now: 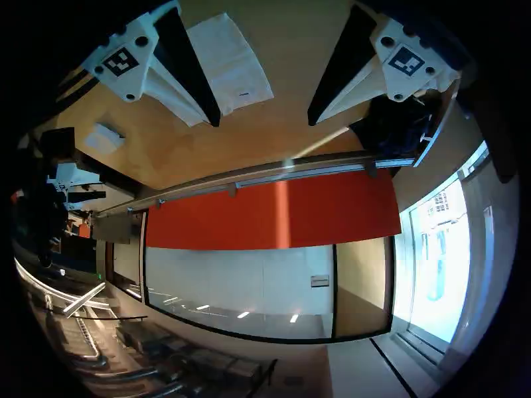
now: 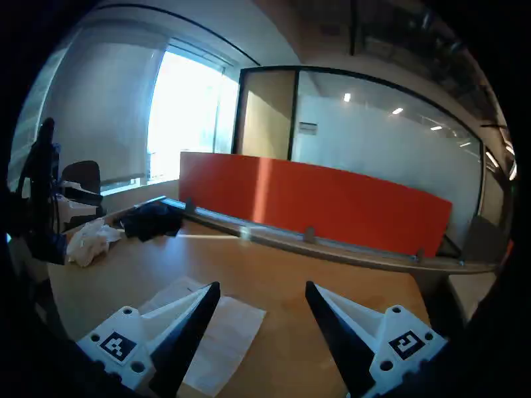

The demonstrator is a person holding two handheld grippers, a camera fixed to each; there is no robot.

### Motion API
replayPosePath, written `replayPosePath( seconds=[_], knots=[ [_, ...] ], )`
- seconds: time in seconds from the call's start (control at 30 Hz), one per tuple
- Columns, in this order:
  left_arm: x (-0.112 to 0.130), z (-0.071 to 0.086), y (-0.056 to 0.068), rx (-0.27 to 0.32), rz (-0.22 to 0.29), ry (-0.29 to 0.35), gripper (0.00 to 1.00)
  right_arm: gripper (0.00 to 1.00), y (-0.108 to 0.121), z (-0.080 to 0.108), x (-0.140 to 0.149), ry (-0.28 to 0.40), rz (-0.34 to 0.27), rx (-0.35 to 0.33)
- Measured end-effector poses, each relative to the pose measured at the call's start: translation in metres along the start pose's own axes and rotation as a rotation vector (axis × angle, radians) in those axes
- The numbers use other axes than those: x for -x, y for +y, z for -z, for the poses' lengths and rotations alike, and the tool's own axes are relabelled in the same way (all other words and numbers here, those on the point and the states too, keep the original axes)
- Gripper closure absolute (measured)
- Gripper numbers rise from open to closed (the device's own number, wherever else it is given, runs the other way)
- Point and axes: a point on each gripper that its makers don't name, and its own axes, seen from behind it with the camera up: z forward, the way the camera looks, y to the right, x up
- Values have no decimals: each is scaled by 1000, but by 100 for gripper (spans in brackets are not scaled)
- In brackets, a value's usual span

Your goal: Fold towel

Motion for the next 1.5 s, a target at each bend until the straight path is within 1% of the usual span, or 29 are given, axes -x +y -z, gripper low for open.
replayPosePath(
  seconds=[0.2, 0.3, 0.4, 0.53, 0.67, 0.8, 0.9, 1.13, 1.33, 1.5],
  knots=[
    [18, -6, 9, 38, -29, -42, 2, 1, -9, -3, 18, -58, 24, -59],
    [31, -9, 14, 60, -42, -64, 2, 1, -15, -4, 35, -101, 37, -93],
    [46, -12, 18, 78, -53, -87, 2, 1, -21, -6, 53, -142, 48, -123],
    [69, -15, 23, 101, -68, -132, 2, 1, -29, -8, 70, -175, 59, -153],
    [91, -17, 27, 118, -79, -176, 2, 1, -35, -10, 90, -211, 70, -173],
    [115, -19, 31, 129, -79, -219, 2, 1, -40, -11, 112, -247, 78, -190],
    [135, -20, 35, 140, -78, -253, 2, 1, -44, -12, 128, -274, 80, -201],
    [177, -21, 46, 179, -101, -324, 2, 1, -54, -15, 165, -331, 86, -224],
    [206, -26, 54, 203, -107, -374, 2, 1, -63, -18, 195, -371, 112, -244],
    [227, -30, 59, 220, -105, -412, 2, 1, -70, -18, 218, -406, 122, -256]
  ],
)
